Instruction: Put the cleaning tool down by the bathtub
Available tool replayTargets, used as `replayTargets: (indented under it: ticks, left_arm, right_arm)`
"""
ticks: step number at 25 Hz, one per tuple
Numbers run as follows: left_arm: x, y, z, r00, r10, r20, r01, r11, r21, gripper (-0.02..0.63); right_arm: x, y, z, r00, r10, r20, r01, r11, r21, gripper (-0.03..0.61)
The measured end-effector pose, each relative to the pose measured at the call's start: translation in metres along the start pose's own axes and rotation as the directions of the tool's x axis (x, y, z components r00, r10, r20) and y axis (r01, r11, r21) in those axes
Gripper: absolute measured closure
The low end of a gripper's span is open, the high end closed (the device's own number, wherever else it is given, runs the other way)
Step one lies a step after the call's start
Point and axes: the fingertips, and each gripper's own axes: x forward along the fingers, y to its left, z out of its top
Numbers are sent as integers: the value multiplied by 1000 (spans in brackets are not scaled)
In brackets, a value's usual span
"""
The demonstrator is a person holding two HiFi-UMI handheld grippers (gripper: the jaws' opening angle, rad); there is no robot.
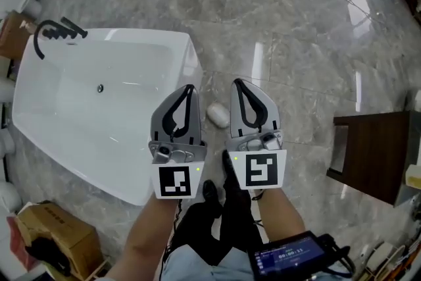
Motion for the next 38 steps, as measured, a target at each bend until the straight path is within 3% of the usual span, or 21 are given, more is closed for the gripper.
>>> replayTargets:
  ticks: [5,10,14,17,24,38]
  left_arm:
    - [-27,6,79,999,21,25,-22,1000,12,600]
    - [-67,19,159,995,25,100,-27,999,17,600]
    - [-98,31,218,986,70,151,-71,997,-1,600]
    - [-114,24,252,985,70,160,-77,996,34,600]
    - [-147,23,282,981,92,173,-99,995,32,600]
    - [-181,37,304,967,118,224,-126,992,21,600]
  right_arm:
    - [-30,2,88,997,-19,73,21,999,-29,565]
    - [-71,17,161,991,-40,126,49,997,-62,565]
    - [-100,36,206,989,-41,139,54,994,-90,565]
    - [-122,45,231,989,-36,145,53,992,-112,565]
    - [-151,66,271,983,-8,184,35,989,-145,565]
    - [-170,95,302,973,7,232,35,983,-180,566]
